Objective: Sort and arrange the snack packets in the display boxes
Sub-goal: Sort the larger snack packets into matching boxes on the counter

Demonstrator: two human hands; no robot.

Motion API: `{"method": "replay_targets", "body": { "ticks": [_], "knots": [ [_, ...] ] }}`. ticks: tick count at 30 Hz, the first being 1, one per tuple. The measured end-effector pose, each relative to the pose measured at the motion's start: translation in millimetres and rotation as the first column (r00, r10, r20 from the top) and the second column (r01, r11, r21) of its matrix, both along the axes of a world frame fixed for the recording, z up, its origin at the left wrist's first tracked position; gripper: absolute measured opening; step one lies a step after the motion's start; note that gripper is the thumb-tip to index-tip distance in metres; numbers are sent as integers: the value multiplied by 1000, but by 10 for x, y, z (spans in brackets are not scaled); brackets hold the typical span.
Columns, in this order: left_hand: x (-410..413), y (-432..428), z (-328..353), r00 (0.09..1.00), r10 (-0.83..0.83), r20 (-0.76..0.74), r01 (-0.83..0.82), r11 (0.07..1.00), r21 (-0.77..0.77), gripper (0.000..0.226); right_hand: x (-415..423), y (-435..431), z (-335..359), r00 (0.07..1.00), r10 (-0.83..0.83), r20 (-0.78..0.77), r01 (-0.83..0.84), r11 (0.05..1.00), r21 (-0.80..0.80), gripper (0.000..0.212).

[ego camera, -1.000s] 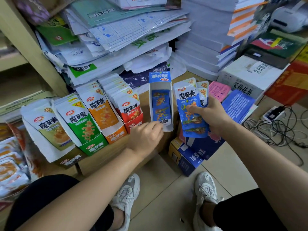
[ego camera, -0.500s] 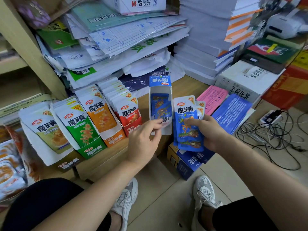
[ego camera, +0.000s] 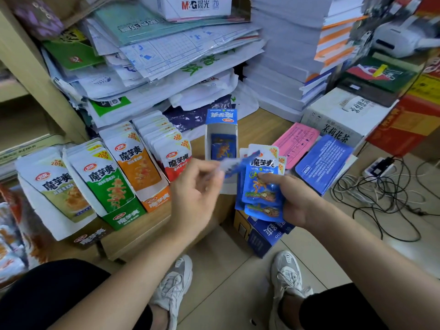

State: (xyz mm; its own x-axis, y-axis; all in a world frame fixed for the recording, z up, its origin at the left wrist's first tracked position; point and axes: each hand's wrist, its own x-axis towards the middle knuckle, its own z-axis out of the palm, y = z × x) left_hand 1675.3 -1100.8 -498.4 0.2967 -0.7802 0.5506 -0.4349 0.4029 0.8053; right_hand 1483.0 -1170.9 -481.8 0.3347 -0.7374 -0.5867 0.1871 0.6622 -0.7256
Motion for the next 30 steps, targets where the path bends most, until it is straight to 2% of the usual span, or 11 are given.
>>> {"method": "replay_targets", "body": {
  "ticks": [3, 5, 10, 12, 14, 15, 17, 18, 20, 24, 30],
  "knots": [
    [-156, 40, -197, 951, -282, 131, 267, 956, 119, 5, -12, -14, -17, 998, 18, 68, -17, 1000, -5, 42],
    [-170, 11, -287, 914, -346, 213, 314, 934, 168, 9, -41, -7, 1, 995, 31, 93, -30, 999, -17, 49],
    [-128, 18, -192, 820, -478, 315, 395, 871, 291, 20, -44, -11, -46, 996, -41, -82, 25, 982, -188, 35],
    [-60, -12, -140, 810, -424, 405, 331, 901, 281, 38, -52, -57, -69, 980, -118, -160, 83, 974, -211, 40],
    [-28, -146, -86, 774, -249, 582, 148, 965, 216, 48, -67, -117, -79, 965, -158, -210, 99, 958, -268, 39],
    [-50, -246, -53, 698, -193, 689, 49, 974, 223, 53, -73, -141, -82, 957, -165, -240, 80, 941, -328, 35],
    [-152, -470, -13, 463, -273, 843, -123, 923, 366, 74, -86, -189, -105, 934, -172, -313, 27, 907, -420, 30],
    [-199, -575, 1, 353, -361, 863, -202, 871, 447, 86, -96, -209, -121, 922, -173, -345, 4, 898, -440, 30],
    [-241, -781, -21, 223, -482, 847, -317, 786, 531, 101, -106, -242, -158, 905, -160, -393, -35, 895, -444, 35],
    [-135, -1097, -212, 171, -603, 779, -424, 669, 611, 104, -102, -270, -221, 905, -152, -396, -45, 894, -445, 44],
    [98, -1081, -385, 117, -545, 830, -356, 757, 548, 70, -98, -271, -249, 932, -113, -345, -55, 895, -443, 40]
  ]
}}
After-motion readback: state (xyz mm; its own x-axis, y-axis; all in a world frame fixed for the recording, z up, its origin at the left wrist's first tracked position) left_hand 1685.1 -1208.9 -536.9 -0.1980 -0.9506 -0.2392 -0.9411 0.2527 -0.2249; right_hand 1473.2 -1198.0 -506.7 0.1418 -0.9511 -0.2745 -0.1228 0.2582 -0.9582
